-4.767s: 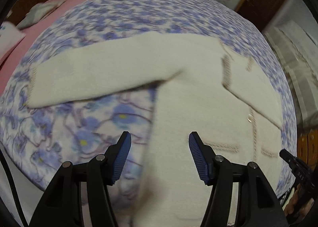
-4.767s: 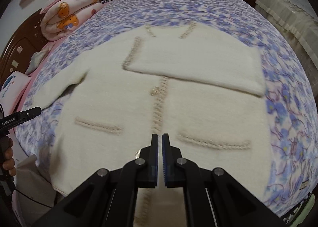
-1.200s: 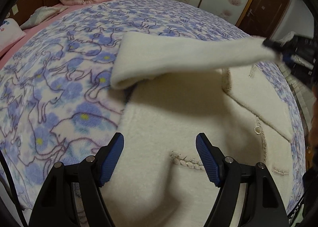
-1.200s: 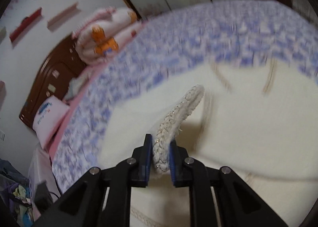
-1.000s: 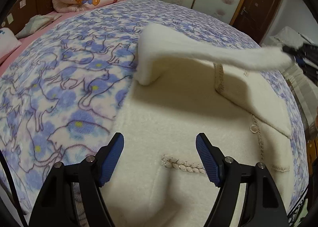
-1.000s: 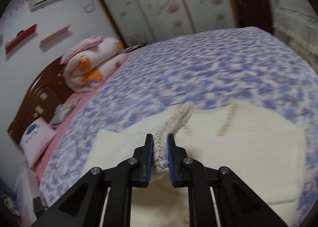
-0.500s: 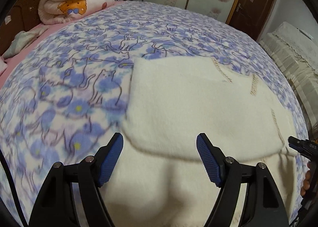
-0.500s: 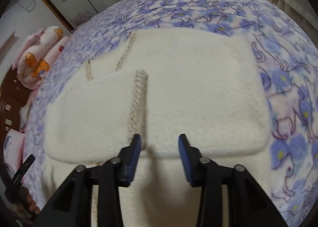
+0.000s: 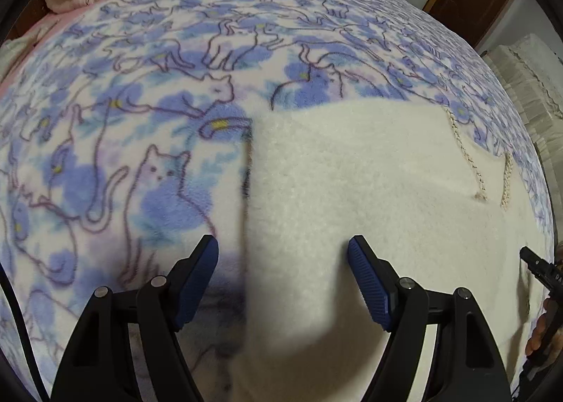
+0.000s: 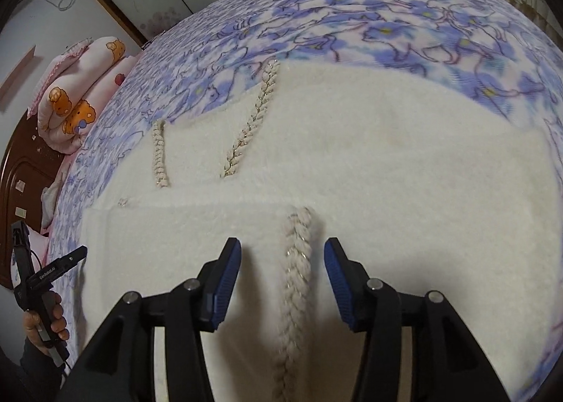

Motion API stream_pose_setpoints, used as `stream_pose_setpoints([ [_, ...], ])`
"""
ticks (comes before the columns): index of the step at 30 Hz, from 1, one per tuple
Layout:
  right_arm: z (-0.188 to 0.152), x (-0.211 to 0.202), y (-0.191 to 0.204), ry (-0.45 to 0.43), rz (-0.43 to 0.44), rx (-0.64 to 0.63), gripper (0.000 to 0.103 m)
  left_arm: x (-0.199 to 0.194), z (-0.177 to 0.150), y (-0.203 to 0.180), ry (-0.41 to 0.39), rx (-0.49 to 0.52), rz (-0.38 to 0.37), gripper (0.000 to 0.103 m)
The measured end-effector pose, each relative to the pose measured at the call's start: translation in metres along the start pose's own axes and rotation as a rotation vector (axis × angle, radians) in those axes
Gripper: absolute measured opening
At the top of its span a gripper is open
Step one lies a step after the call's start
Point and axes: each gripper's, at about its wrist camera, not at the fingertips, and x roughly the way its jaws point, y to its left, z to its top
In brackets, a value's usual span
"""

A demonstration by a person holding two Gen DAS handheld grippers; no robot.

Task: Fold large clothes

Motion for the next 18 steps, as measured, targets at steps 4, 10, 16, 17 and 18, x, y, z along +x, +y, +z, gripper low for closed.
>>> stream_pose_setpoints([
  [4, 0.0, -0.009, 0.01, -0.033, -0.022, -0.079, 0.014, -0.006, 0.002, -0.007, -0.061, 0.002, 0.002, 0.013],
  [10, 0.017, -0.047, 0.015, -0.216, 0.016, -0.074, 0.014, -0.029, 0.003, -0.02, -0.206, 0.017, -0.003, 0.01],
  [16, 0.019, 0.017, -0.002, -0.071, -0.078, -0.034, 0.018, 0.006, 0.001, -0.02, -0.153, 0.043, 0.078, 0.018],
  [17, 0.017, 0.013, -0.002, -0.084, -0.072, -0.026, 0.02, 0.004, -0.001, -0.02, -0.159, 0.053, 0.094, 0.024],
  [18, 0.017, 0.008, -0.001, -0.076, -0.085, -0.012, 0.022, 0.001, -0.002, -0.021, -0.163, 0.062, 0.109, 0.026],
])
